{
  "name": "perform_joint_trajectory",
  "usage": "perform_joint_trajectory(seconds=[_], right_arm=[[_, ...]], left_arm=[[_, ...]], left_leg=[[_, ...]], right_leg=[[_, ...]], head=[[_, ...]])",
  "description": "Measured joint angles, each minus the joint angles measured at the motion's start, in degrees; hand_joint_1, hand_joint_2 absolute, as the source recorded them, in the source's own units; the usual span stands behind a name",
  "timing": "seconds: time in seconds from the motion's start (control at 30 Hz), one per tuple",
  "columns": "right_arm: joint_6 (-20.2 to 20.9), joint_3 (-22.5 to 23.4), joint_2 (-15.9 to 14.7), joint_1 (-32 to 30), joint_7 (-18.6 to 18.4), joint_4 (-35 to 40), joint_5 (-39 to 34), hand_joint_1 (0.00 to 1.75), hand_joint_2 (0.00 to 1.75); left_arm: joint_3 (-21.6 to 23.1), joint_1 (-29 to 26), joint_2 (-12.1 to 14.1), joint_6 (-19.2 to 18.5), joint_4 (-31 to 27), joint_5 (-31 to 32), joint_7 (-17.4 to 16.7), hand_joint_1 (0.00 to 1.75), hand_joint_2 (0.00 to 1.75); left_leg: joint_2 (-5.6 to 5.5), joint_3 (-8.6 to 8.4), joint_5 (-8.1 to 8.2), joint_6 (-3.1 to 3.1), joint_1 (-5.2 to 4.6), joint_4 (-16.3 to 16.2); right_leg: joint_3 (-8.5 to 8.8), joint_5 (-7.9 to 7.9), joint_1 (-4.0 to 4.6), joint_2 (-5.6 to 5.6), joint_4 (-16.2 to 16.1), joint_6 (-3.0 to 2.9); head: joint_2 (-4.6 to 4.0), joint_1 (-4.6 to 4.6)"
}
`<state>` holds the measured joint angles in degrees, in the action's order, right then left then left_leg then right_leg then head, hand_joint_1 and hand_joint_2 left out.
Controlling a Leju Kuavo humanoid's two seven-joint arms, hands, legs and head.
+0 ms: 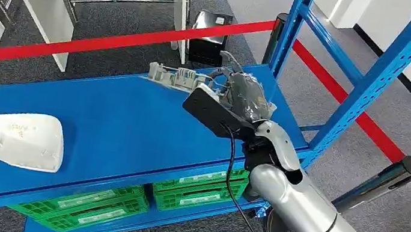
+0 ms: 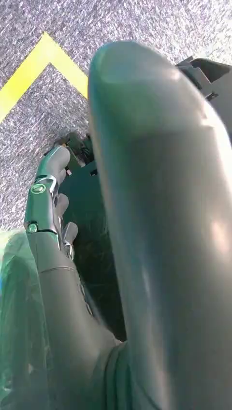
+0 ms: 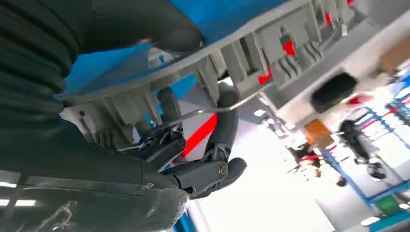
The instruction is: Take the parts from the cabinet and place them on the table.
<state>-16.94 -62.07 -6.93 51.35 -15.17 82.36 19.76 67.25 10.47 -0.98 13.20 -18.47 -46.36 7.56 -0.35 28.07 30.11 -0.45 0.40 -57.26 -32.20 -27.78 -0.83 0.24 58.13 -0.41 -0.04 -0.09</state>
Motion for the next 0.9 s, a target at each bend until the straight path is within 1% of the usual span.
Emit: perform_joint_trajectory(seconds=[0.2,0.67,0.9], right_arm=[[-0.3,0.1,0.0,0.0,3.5,4.6,-5.0,1.75,1.75],[-0.8,0.0,-0.5,0.3,7.4,13.5,-11.0,1.75,1.75],[0.8,-0.2,-0.7,0.2,11.6,16.8,-16.1,1.75,1.75]], left_arm=[[0.0,0.0,0.0,0.0,0.0,0.0,0.2,0.00,0.00],[0.0,0.0,0.1,0.2,0.0,-0.2,-0.2,0.00,0.00],[0.0,0.1,0.1,0.3,0.0,-0.2,-0.2,0.00,0.00]], left_leg=[[0.00,0.03,-0.01,-0.02,0.00,0.0],[0.00,0.07,-0.04,-0.07,0.00,0.0],[0.00,0.06,-0.06,-0.09,0.00,0.0]], right_leg=[[-0.05,0.00,0.00,0.01,0.0,0.00],[-0.09,0.02,0.00,0.01,0.0,-0.02],[-0.10,0.03,0.00,0.00,0.0,-0.04]], head=[[0.00,0.00],[0.00,0.00],[0.00,-0.02]])
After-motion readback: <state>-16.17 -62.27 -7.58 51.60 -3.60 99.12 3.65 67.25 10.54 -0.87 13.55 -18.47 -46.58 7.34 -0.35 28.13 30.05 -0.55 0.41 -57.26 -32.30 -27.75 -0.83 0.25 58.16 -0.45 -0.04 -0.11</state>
